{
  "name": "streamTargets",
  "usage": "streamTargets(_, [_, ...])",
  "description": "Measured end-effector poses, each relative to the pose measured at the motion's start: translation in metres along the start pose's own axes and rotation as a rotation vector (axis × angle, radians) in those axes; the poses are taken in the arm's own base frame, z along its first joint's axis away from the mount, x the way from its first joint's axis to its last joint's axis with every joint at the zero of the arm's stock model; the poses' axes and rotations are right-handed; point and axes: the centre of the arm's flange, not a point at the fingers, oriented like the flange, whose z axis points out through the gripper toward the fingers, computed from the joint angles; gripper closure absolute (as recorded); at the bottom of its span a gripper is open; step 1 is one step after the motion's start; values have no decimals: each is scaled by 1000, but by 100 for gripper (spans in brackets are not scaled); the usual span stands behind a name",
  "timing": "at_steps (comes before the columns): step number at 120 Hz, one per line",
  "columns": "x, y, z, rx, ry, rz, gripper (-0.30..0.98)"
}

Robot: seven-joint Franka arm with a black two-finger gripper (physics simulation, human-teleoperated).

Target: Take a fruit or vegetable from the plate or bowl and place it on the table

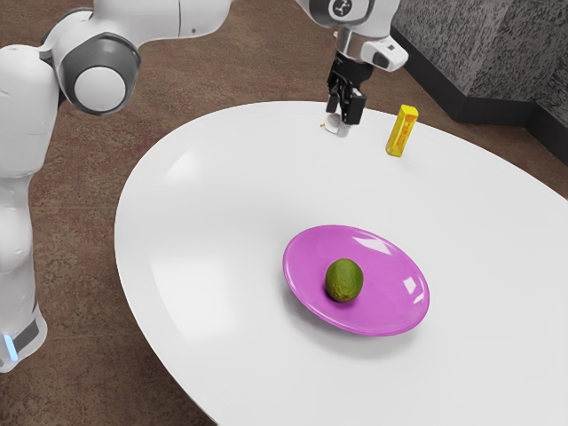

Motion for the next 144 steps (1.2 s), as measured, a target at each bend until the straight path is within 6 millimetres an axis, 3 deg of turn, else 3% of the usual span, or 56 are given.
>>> streamTargets(66, [1,0,2,-10,-2,37,0])
streamTargets(77, [-6,-23,0,-62,9,-20,0])
streamTargets(82, [-9,-20,-3,-89,6,-41,0])
streamTargets(90, [-13,4,-11,-122,-6,-52,0])
streamTargets(102, [-14,61,-14,-161,-45,-59,0])
streamTargets(116, [-27,151,-28,-186,-75,-65,0])
streamTargets(127, [-51,209,-24,-178,-115,-114,0])
streamTargets(136, [-81,238,-23,-160,-130,-194,0])
streamTargets(144, [-96,266,-22,-154,-132,-241,0])
